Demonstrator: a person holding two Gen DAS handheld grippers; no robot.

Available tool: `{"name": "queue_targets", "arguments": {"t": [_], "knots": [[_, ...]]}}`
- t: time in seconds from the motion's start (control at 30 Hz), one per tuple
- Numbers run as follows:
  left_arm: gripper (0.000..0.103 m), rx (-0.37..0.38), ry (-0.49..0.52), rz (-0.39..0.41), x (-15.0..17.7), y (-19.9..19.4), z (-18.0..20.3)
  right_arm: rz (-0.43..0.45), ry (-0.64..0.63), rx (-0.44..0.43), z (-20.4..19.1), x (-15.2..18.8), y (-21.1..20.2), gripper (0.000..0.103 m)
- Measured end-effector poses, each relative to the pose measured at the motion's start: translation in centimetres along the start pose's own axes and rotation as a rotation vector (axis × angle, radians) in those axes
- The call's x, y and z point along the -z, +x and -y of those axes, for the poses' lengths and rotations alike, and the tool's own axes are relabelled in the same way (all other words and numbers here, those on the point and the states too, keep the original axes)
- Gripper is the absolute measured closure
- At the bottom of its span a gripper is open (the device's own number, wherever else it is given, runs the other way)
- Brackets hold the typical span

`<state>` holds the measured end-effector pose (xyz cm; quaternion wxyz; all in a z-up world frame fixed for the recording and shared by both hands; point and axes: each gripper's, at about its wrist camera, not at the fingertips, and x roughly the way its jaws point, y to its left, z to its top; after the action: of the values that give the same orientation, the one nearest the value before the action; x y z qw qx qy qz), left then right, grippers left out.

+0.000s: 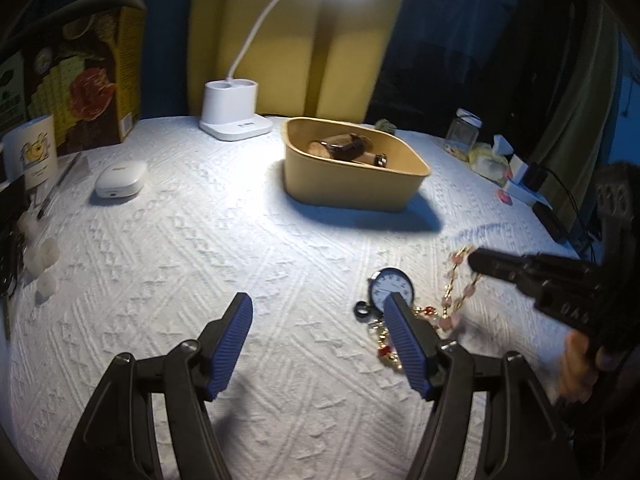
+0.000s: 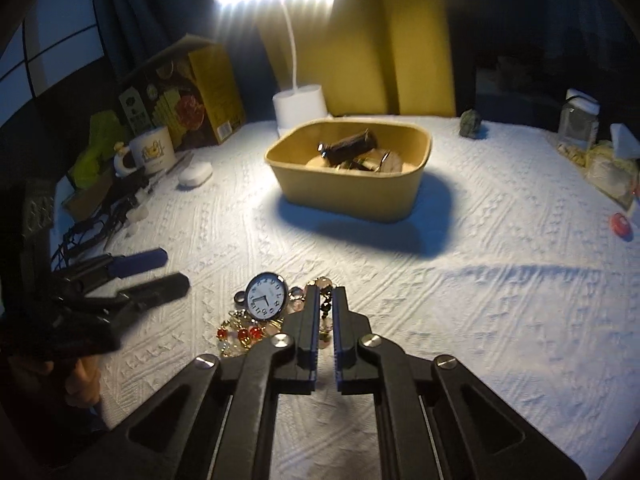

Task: Organize jewelry
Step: 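Grasp the red-gold bead bracelet with the left tool while the right tool lifts the pink one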

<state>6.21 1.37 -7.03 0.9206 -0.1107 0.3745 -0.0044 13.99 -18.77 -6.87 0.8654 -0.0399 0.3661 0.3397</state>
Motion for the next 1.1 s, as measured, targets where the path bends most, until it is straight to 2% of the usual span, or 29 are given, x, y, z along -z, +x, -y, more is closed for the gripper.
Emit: {"name": "queue_targets", "arguments": {"t": [0.27,0.33,0.43,0.57,0.73,0.77,0.8,0.83,1.1], "knots": [[0.035,0.044,0.115,-0.055,0.6,1.3,3.8,0.073,0.03,0.028,2.6,-0.2,-3.1,0.098],[0.053,0.046,0.143,-0.08,1.0,1.8,4.6,0.071,0.039,0.033,3.3,0.1,-3.1,0.098],[0.072,0.047,0.164,-0.12,1.6,2.5,5.3,0.068,0.056,0.037,4.2,0.6,-3.1,0.098],[0.073,0.05,0.198,-0.157,2.2,3.2,6.2,0.064,0.062,0.029,4.6,1.0,-3.0,0.098],[0.075,0.054,0.211,-0.158,2.3,3.2,6.5,0.064,0.061,0.017,4.5,1.2,-2.8,0.098],[0.079,0.06,0.213,-0.157,2.4,3.2,6.5,0.064,0.06,0.017,4.5,1.2,-2.8,0.098],[0.092,0.07,0.213,-0.159,2.4,3.2,6.6,0.065,0.059,0.017,4.4,1.2,-2.8,0.098],[0.096,0.08,0.215,-0.169,2.6,3.2,6.7,0.066,0.059,0.018,4.4,1.2,-2.8,0.098],[0.096,0.099,0.221,-0.11,2.5,1.5,7.4,0.081,0.057,0.028,4.6,1.1,-3.5,0.098]]}}
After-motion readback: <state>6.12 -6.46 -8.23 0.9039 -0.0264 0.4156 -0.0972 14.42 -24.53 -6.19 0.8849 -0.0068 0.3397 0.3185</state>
